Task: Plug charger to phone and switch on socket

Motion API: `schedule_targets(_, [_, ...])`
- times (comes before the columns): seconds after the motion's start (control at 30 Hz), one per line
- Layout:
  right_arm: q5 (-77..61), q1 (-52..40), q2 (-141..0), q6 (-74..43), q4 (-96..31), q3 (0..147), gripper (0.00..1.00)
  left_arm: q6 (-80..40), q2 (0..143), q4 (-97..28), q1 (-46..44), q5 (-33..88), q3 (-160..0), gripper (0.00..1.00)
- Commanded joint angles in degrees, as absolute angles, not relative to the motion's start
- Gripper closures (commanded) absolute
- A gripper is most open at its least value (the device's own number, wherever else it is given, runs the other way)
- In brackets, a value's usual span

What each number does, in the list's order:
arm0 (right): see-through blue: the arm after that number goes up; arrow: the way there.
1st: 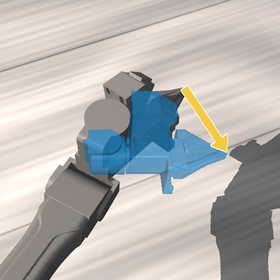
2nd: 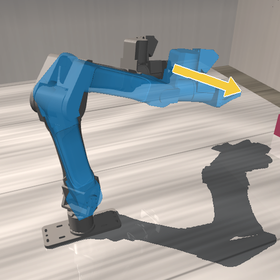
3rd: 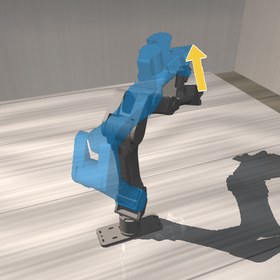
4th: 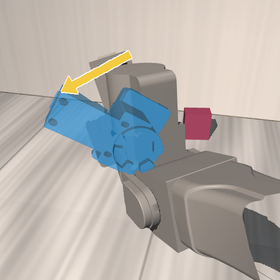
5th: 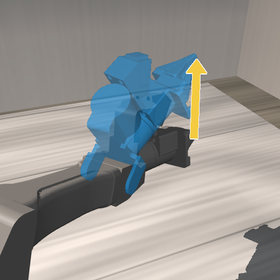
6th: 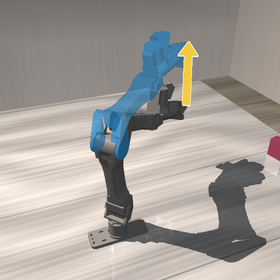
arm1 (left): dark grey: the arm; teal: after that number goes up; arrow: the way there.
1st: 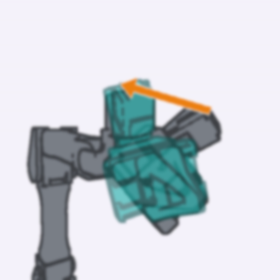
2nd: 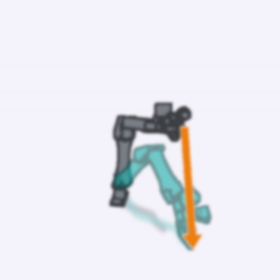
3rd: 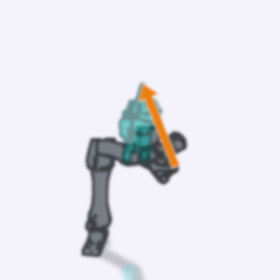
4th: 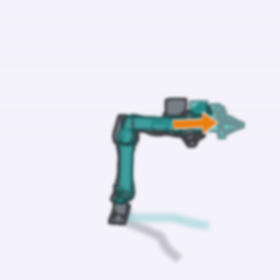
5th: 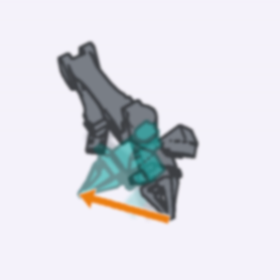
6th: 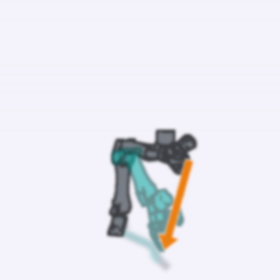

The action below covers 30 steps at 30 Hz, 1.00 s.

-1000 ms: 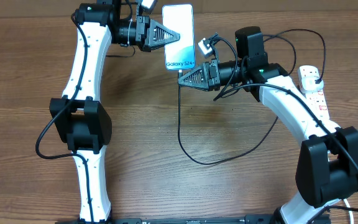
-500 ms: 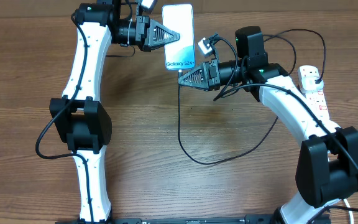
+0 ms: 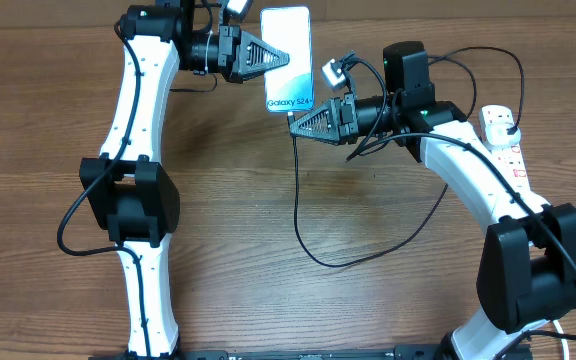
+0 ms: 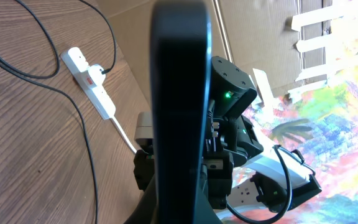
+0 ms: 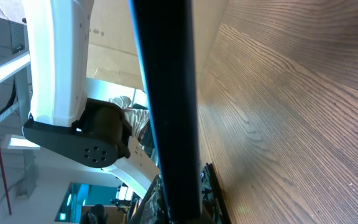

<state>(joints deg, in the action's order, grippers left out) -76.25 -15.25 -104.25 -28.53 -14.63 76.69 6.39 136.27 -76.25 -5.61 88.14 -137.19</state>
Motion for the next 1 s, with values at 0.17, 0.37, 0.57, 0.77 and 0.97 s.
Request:
schedule_targets(0.17, [-75.1,-14.1,-103.6,-28.5,-13.8,77.0,0.96,7.2,133.8,-76.6,-6.4,90.7,-137.9,0.96])
schedule_targets(0.37, [-75.1,-14.1,-103.6,-28.7,-13.8,77.0,0.96,5.9,133.8,-76.5,-6.0,90.7,-137.9,0.96])
schedule_targets(0.57, [-75.1,-14.1,-103.6,-28.7,-13.5,77.0,0.96,6.0,133.8,-76.1,-6.0,90.7,-137.9,0.96])
schedule_targets(0.77, [-75.1,-14.1,-103.6,-29.8,-12.5,77.0,0.96,6.0,133.8,-76.1,-6.0,90.7,-137.9,0.96])
schedule_targets(0.97, [-75.1,-14.1,-103.6,-31.7,-10.6,77.0,0.96,4.3,133.8,-76.1,-6.0,90.7,-137.9,0.96])
